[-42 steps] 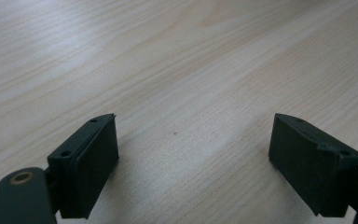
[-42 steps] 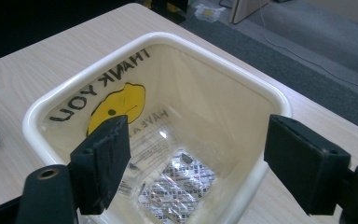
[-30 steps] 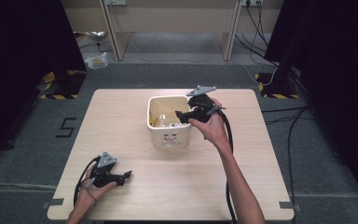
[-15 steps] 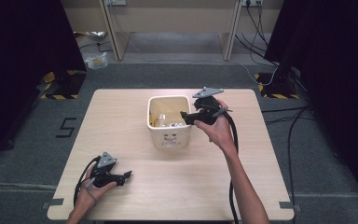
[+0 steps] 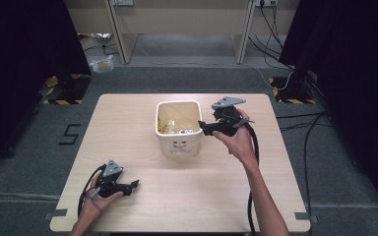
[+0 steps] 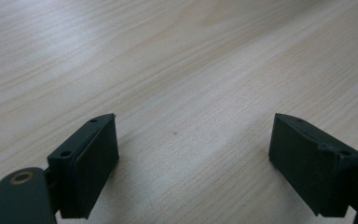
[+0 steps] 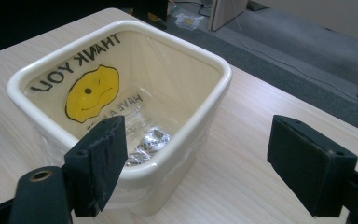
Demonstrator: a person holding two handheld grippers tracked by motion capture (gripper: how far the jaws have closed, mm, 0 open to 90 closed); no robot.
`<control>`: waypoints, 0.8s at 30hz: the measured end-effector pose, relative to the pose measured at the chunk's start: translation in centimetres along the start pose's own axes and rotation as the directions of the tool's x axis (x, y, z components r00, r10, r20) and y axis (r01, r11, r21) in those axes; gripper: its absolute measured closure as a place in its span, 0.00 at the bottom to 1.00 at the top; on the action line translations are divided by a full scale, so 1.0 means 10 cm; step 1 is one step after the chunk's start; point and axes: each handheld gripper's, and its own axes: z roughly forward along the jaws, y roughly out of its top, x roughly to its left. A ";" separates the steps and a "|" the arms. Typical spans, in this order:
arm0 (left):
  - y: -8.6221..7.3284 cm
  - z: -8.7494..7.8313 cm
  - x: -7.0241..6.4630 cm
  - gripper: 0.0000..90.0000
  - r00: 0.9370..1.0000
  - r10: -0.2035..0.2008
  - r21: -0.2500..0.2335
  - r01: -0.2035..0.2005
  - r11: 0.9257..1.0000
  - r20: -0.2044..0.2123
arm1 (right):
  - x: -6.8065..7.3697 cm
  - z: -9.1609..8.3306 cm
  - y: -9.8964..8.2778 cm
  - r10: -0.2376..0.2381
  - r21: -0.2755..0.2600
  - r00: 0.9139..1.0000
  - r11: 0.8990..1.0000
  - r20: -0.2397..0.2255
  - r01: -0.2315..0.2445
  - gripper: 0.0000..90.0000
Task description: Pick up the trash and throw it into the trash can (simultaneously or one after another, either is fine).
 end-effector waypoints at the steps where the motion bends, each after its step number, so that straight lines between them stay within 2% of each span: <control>1: 0.00 0.00 0.00 0.16 1.000 0.000 0.000 0.000 1.000 0.000 | -0.01 -0.01 -0.01 -0.004 0.002 1.000 1.000 0.004 0.004 0.23; 11: 0.00 0.00 0.00 0.16 1.000 0.000 0.000 0.000 1.000 0.000 | -0.05 -0.06 -0.15 0.002 0.014 1.000 1.000 0.014 -0.002 0.22; 24: 0.00 0.00 0.00 0.16 1.000 0.000 0.000 0.000 1.000 0.000 | -0.10 -0.19 -0.28 0.015 0.002 1.000 1.000 0.025 -0.015 0.22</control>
